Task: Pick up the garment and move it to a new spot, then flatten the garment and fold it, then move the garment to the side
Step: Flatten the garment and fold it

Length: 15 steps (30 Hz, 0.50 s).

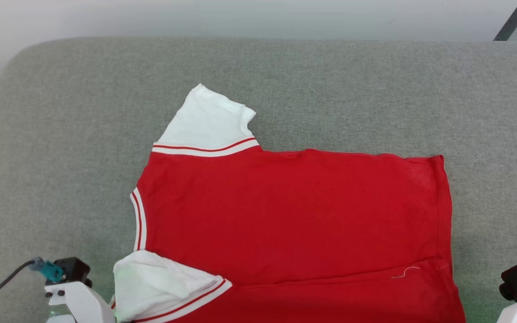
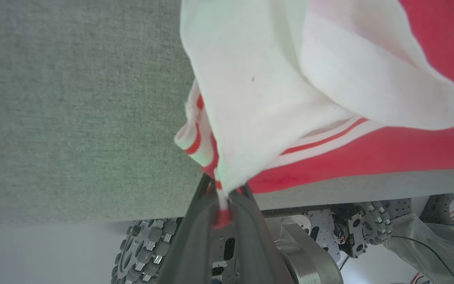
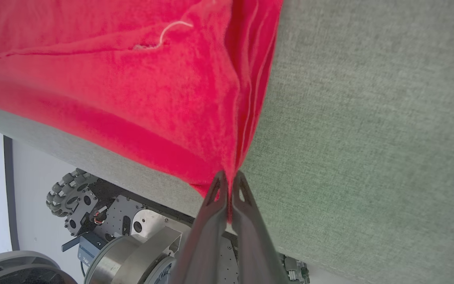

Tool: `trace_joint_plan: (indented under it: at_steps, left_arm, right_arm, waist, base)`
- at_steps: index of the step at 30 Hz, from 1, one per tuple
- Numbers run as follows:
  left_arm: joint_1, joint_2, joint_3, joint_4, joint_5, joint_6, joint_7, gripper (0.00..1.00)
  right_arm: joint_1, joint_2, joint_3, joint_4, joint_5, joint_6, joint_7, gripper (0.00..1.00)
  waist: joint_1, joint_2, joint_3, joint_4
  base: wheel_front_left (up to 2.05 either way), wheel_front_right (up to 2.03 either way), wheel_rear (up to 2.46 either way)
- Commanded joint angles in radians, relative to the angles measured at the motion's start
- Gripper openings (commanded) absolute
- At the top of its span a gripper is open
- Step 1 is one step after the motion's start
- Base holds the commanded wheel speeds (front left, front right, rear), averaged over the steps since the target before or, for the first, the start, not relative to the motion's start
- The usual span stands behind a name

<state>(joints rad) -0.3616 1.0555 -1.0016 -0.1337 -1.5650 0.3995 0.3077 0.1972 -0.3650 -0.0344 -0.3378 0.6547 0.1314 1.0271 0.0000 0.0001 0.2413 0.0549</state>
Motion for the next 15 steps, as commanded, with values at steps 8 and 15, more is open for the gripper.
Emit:
trace_joint_plan:
  at_steps: [8, 15]
  left_arm:
    - [0.001, -0.024, -0.008, 0.045, 0.023, -0.023, -0.007, 1.0]
    - [-0.005, 0.014, 0.005, 0.02, 0.035, -0.006, -0.017, 1.0]
  right_arm:
    - [-0.006, 0.019, -0.004, 0.007, -0.013, -0.001, -0.007, 1.0]
    - [-0.012, 0.034, -0.032, -0.034, -0.014, -0.001, -0.012, 1.0]
  waist:
    - [0.0, -0.0001, -0.005, -0.005]
    - [0.0, -0.0001, -0.012, -0.008]
  base:
    - [0.0, 0.0, 0.0]
    - [0.0, 0.0, 0.0]
